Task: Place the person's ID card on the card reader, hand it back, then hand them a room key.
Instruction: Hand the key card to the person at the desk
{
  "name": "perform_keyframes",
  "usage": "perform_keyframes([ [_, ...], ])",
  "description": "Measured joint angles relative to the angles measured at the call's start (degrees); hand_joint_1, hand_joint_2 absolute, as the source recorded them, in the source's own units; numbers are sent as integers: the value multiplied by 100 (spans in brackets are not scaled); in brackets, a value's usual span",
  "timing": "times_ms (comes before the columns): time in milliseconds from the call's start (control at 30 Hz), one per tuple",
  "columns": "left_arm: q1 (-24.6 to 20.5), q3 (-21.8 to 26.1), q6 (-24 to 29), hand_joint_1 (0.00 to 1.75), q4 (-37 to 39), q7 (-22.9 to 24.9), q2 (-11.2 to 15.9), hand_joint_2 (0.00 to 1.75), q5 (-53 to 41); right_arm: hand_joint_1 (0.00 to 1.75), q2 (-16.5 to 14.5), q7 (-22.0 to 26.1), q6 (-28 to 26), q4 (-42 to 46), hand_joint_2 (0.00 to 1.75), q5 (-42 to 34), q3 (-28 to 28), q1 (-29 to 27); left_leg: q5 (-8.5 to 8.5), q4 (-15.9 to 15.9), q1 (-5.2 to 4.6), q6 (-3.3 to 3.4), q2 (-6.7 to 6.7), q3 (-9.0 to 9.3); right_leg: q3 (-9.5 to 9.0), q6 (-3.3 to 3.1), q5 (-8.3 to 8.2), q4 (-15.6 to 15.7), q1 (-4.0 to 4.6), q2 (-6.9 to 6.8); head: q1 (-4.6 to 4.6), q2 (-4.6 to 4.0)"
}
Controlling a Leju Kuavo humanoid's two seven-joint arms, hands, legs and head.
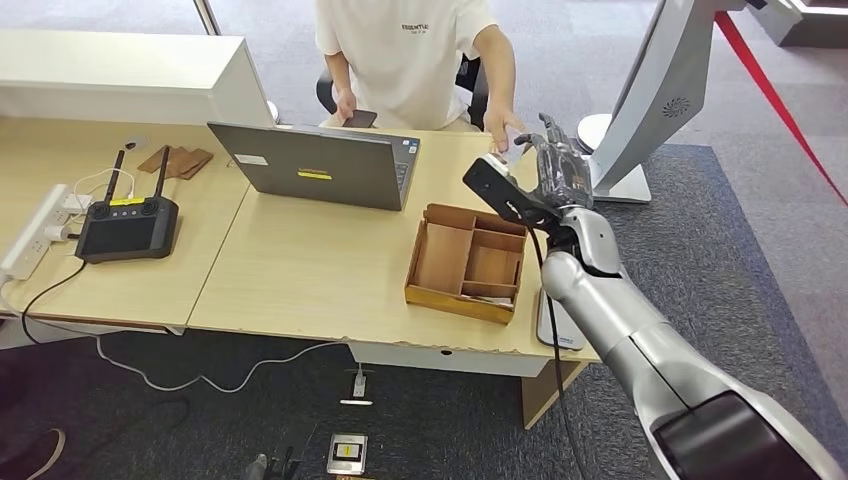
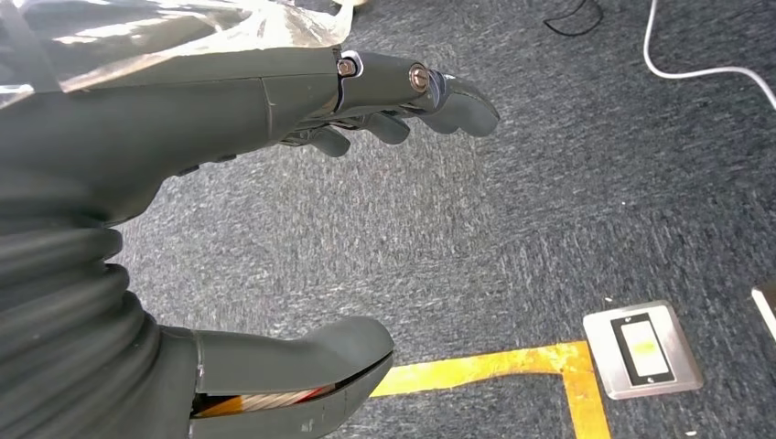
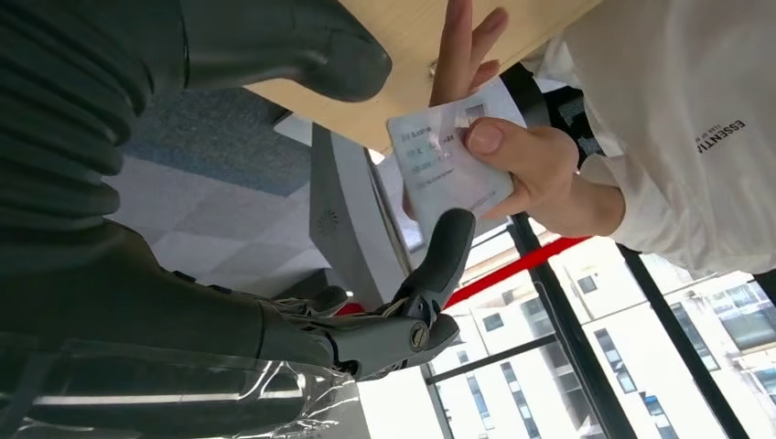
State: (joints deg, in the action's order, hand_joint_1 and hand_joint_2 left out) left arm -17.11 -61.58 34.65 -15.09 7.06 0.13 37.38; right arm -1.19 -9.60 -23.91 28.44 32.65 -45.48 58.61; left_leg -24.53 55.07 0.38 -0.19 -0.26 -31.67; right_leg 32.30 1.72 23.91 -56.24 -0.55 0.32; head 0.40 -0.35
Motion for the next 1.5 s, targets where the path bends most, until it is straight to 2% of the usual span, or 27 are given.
perform_keyframes([
  [67, 6, -5, 9, 0, 7, -23, 0, 175, 59, 0, -38, 251, -124, -24, 175, -291, 0, 0, 0, 0, 0, 0, 0, 1, -1, 0, -1, -1, 0, 0, 0, 0],
  [233, 75, -6, 32, 0, 25, -150, 4, 175, 275, 0, -165, 1246, -339, 166, 175, -1540, 196, -146, 1, 0, 1, 0, 2, 9, -6, -1, -1, -1, 0, 1, -1, 0],
  [300, 117, -6, 33, 0, 27, -200, 6, 175, 347, 0, -177, 1416, -375, 409, 175, -1893, 256, -313, 1, 0, 1, 0, 2, 11, -8, -1, -1, -1, 1, 1, -1, 0],
  [500, 175, -6, 38, 0, 37, -290, 23, 175, 450, 0, -107, 1479, -417, 1126, 175, -2453, 354, -734, 1, 0, 1, -1, 3, 14, -9, -1, 0, 3, 1, 1, -1, 0],
  [600, 226, -6, 46, 0, 38, -379, 41, 175, 542, 0, 84, 1382, -548, 1801, 175, -2760, 386, -1174, 0, 0, 1, 0, 3, 16, -12, 0, 0, 6, 1, 1, -2, 0],
  [700, 283, -6, 54, 0, 40, -449, 61, 175, 637, 0, 365, 1175, -744, 2584, 175, -2690, 386, -1755, -3, 0, 0, 4, 2, 16, -14, 0, 0, 10, 1, 1, -1, 0],
  [900, 339, -6, 73, 0, 42, -481, 94, 175, 734, 0, 765, 936, -909, 3588, 175, -2042, 373, -2525, -8, 0, -1, 2, 5, 16, -12, 1, 0, 10, 0, 7, 0, 0],
  [1033, 361, -5, 98, 0, 42, -509, 104, 175, 806, 0, 894, 851, -908, 3899, 175, -1580, 358, -2751, -8, -1, 1, 2, 5, 16, -13, 0, 0, 9, 0, 7, 0, 0],
  [1233, 432, 5, 115, 0, 42, -574, 131, 175, 919, 0, 970, 600, -940, 4057, 175, -457, 259, -2898, -7, -1, 1, 2, 5, 16, -13, 0, 0, 7, 1, 7, -1, 0],
  [1367, 469, 11, 128, 0, 42, -615, 146, 175, 988, 0, 980, 155, -876, 4077, 175, 914, 134, -2909, -8, -2, 1, 2, 4, 15, -13, 0, 1, 7, 1, 7, -1, 0],
  [1500, 484, 11, 134, 0, 42, -608, 149, 175, 1013, 0, 943, -529, -520, 3992, 175, 2936, -86, -2955, -8, -2, 1, 2, 4, 14, -14, 0, 2, 8, 1, 6, -1, 0],
])
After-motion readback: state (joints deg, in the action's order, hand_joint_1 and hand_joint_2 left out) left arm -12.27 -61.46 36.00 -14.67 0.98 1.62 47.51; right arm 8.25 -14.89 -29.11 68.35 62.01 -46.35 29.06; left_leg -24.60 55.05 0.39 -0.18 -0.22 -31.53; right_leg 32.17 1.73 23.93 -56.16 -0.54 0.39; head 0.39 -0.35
